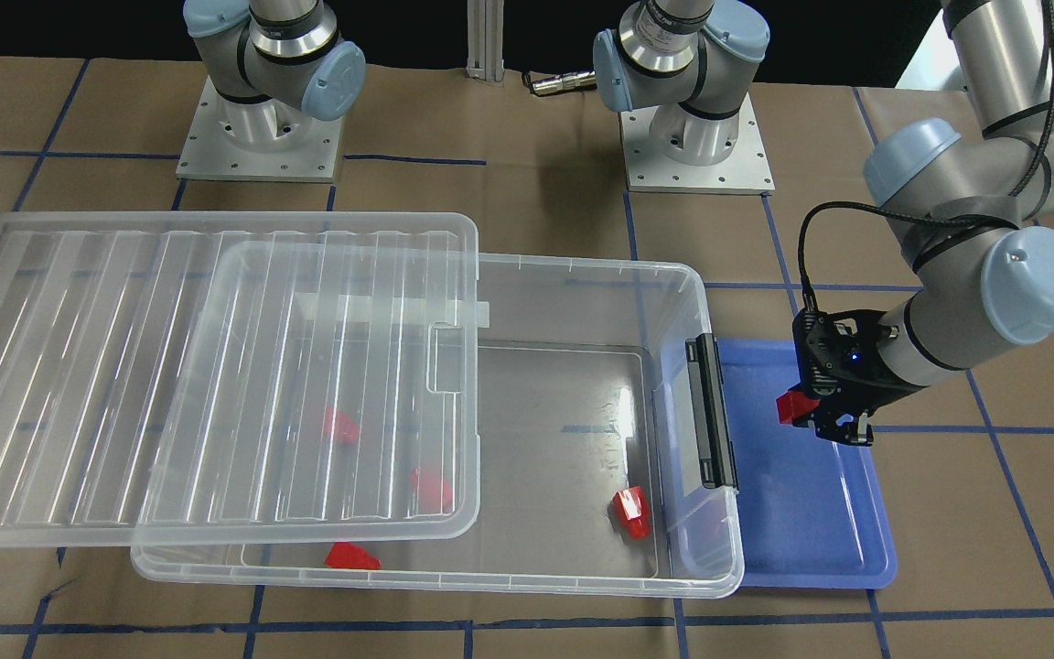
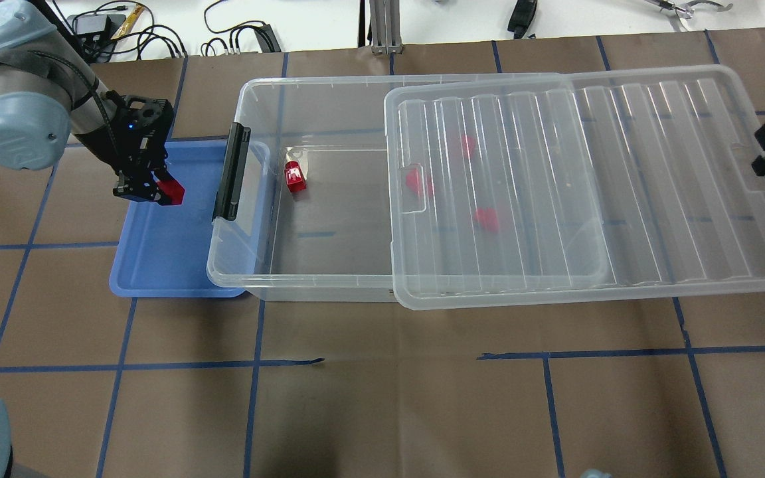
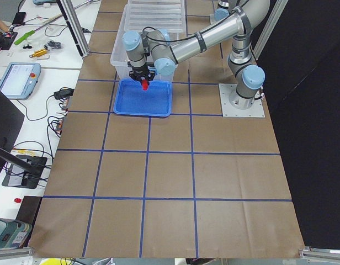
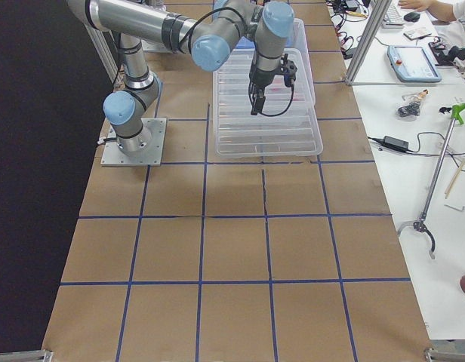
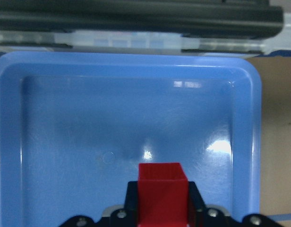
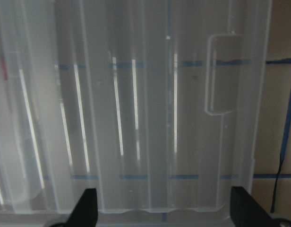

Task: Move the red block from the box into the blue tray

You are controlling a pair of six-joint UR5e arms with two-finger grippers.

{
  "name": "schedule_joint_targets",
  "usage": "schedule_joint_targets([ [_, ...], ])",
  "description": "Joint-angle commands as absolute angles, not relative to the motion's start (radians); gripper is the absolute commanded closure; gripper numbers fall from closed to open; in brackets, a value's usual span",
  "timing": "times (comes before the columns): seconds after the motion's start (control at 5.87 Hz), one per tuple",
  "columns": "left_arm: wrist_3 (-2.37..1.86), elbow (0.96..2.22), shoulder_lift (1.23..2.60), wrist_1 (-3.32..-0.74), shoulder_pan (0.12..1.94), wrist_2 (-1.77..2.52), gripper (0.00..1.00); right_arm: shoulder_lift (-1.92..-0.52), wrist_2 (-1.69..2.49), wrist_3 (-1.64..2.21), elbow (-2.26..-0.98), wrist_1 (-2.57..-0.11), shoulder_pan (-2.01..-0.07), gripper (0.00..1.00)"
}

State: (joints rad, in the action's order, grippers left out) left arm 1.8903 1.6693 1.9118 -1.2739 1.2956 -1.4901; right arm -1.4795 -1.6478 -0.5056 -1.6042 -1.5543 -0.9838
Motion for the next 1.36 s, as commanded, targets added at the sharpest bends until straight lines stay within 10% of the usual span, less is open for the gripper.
schedule_joint_targets([
  [0.0,1.895,1.680,1.998,-1.215,1.296,-1.491,0.92,-1.425,-1.791,-0.538,-1.681,-1.721,-0.907,0.00],
  [0.51,1.868,1.698,2.054,-1.151,1.298,-1.491,0.76,-1.425,-1.831,-0.525,-1.758,-1.724,-0.865,0.00],
  [0.68,1.867,1.698,2.056,-1.140,1.298,-1.488,0.22,-1.430,-1.873,-0.523,-1.752,-1.753,-0.855,0.00],
  [1.19,1.745,1.658,1.943,-1.272,1.321,-1.493,0.13,-1.425,-1.856,-0.496,-1.769,-1.741,-0.854,0.00],
])
